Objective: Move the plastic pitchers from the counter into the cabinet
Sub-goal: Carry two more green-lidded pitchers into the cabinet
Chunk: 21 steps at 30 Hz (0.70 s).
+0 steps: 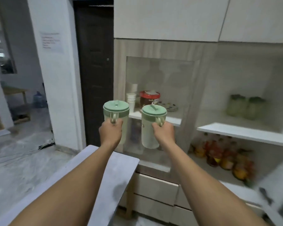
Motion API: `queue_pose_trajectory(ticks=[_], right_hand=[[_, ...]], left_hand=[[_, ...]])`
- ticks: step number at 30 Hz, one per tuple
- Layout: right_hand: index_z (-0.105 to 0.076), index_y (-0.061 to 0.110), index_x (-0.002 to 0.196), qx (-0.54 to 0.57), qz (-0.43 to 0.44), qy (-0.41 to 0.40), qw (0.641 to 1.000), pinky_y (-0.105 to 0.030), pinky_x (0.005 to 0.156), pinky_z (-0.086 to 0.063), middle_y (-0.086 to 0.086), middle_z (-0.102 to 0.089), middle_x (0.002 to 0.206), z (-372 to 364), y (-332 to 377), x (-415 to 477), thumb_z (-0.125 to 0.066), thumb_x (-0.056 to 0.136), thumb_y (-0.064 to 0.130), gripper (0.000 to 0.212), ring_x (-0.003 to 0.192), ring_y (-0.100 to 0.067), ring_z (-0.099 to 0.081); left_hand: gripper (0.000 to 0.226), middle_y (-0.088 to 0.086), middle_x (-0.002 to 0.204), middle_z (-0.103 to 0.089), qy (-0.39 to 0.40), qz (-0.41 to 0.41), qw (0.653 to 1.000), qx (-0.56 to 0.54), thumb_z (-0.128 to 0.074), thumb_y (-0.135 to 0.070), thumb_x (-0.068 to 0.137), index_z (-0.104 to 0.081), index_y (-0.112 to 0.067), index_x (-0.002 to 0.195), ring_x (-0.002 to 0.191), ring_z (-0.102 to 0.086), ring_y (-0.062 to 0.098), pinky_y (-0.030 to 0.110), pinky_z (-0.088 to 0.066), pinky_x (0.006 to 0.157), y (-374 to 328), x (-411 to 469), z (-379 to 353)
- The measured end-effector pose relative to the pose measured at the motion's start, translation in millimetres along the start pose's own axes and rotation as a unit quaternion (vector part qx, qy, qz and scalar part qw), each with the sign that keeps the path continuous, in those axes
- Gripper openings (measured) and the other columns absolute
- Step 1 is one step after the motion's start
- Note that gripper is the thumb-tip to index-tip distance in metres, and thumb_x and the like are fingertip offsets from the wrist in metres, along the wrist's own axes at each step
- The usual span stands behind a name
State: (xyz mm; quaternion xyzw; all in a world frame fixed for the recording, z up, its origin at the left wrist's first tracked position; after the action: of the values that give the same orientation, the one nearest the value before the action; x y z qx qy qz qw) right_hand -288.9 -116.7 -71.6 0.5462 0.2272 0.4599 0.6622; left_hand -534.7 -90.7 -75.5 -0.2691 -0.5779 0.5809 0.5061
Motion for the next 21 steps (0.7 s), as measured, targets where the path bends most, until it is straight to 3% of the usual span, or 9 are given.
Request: queue_pose_trajectory(ticks=[4, 7, 9, 11, 15, 21], right_hand=[[-0.068, 0.010, 0.084, -0.013, 0.006, -0.055, 0.998, -0.030, 0.068, -0.045, -0.007, -0.068, 0.082, 85.9, -2.5, 13.2, -0.063, 0.088, 0.024, 0.015, 0.078, -0.025, -0.062], [-0.070, 0.010, 0.091, -0.024, -0.004, -0.094, 0.995, -0.030, 0.067, -0.045, -0.009, -0.071, 0.089, 141.4, -8.8, 23.0, -0.063, 0.088, 0.028, 0.019, 0.082, -0.026, -0.064], [-0.070, 0.010, 0.093, -0.027, -0.013, -0.111, 0.993, -0.028, 0.059, -0.041, -0.008, -0.070, 0.087, 178.6, -14.8, 29.8, -0.063, 0.089, 0.029, 0.020, 0.078, -0.024, -0.062], [-0.067, 0.010, 0.087, -0.035, -0.023, -0.133, 0.990, -0.028, 0.053, -0.039, -0.006, -0.068, 0.080, 217.8, -20.4, 37.0, -0.063, 0.088, 0.029, 0.019, 0.071, -0.022, -0.060], [-0.064, 0.013, 0.077, -0.048, -0.028, -0.163, 0.985, -0.029, 0.057, -0.042, -0.008, -0.069, 0.078, 284.8, -33.1, 51.7, -0.062, 0.086, 0.029, 0.019, 0.076, -0.027, -0.065], [-0.063, 0.015, 0.076, -0.047, -0.021, -0.187, 0.981, -0.028, 0.056, -0.039, -0.005, -0.067, 0.076, 372.6, -58.5, 83.8, -0.062, 0.086, 0.030, 0.018, 0.071, -0.024, -0.062]], left_hand=[[0.027, 0.007, 0.070, -0.067, 0.064, -0.038, 0.997, -0.036, -0.056, -0.032, 0.087, -0.065, -0.011, 0.074, 0.066, -0.061, 0.024, 0.030, -0.040, 0.054, -48.4, -28.0, -67.1], [0.027, 0.009, 0.067, -0.067, 0.108, -0.049, 0.990, -0.077, -0.057, -0.035, 0.082, -0.063, -0.012, 0.070, 0.069, -0.064, 0.032, 0.038, -0.050, 0.061, -75.4, -46.2, -112.7], [0.029, 0.012, 0.067, -0.067, 0.126, -0.057, 0.987, -0.085, -0.056, -0.037, 0.080, -0.061, -0.011, 0.066, 0.072, -0.065, 0.036, 0.041, -0.052, 0.065, -94.0, -59.2, -143.2], [0.028, 0.014, 0.067, -0.067, 0.146, -0.071, 0.983, -0.088, -0.056, -0.030, 0.083, -0.060, -0.009, 0.065, 0.069, -0.063, 0.033, 0.035, -0.049, 0.062, -117.4, -74.3, -174.7], [0.026, 0.006, 0.058, -0.057, 0.186, -0.101, 0.973, -0.097, -0.056, -0.018, 0.088, -0.056, -0.011, 0.063, 0.055, -0.053, 0.021, 0.024, -0.038, 0.045, -156.1, -102.1, -233.7], [0.027, 0.007, 0.058, -0.059, 0.224, -0.103, 0.959, -0.140, -0.057, -0.023, 0.088, -0.060, -0.011, 0.064, 0.055, -0.053, 0.021, 0.031, -0.041, 0.053, -188.1, -136.5, -323.3]])
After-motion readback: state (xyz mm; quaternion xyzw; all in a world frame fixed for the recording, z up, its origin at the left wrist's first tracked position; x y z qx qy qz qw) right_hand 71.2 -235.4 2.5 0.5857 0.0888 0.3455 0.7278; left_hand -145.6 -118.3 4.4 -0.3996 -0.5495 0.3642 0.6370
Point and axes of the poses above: each hand's wrist, its own x-axis towards the middle knuckle, its own z-axis out of the back of the hand, y = z × x, the point moved 8 cm from there along x, towards the middle knuckle
